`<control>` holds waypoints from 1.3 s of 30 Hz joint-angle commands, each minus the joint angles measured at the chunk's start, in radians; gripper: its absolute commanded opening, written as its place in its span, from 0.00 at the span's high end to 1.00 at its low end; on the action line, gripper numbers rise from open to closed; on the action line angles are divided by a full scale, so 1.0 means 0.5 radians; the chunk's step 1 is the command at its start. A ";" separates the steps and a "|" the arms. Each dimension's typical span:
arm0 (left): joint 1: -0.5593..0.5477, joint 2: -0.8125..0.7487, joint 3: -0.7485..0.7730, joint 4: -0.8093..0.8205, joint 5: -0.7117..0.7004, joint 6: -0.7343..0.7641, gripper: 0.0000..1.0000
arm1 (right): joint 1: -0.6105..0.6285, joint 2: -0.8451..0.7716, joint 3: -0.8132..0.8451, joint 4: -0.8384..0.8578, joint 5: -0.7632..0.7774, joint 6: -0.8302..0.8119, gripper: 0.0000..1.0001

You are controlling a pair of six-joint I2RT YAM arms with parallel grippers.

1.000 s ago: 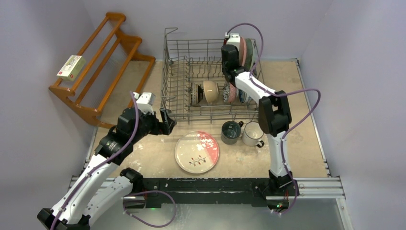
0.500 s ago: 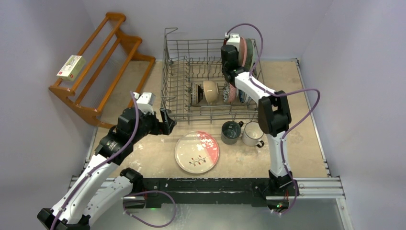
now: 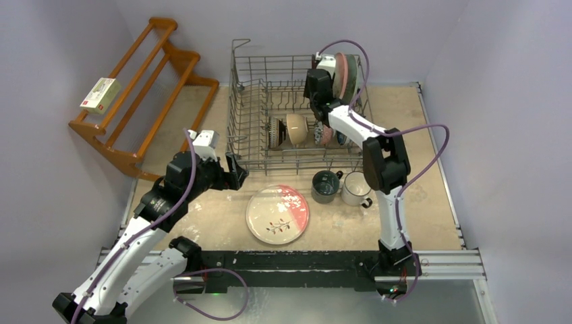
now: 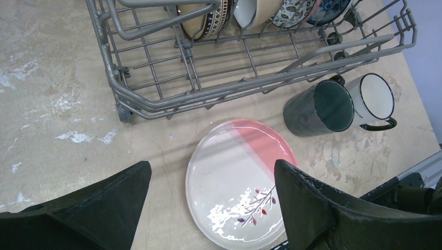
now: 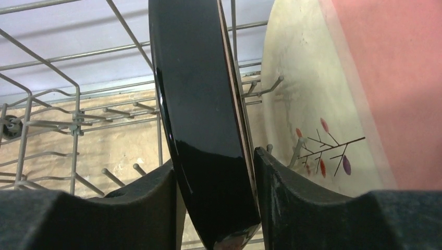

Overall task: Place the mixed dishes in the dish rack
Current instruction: Insert the plate into the dish rack.

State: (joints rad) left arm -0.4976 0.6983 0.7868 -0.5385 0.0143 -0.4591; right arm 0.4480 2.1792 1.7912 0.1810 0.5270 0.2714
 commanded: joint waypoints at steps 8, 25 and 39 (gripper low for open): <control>0.010 -0.026 -0.023 0.082 0.005 0.041 0.14 | 0.001 -0.250 -0.084 -0.051 0.020 0.106 0.44; 0.010 -0.044 -0.024 0.077 -0.001 0.035 0.14 | -0.029 -0.343 -0.150 -0.191 0.483 0.209 0.47; 0.010 -0.049 -0.027 0.075 -0.001 0.035 0.14 | -0.059 -0.462 -0.249 -0.186 0.350 0.280 0.44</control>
State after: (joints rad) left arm -0.4976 0.6842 0.7868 -0.5377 0.0139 -0.4591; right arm 0.4244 2.0235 1.6768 0.0956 0.7078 0.3862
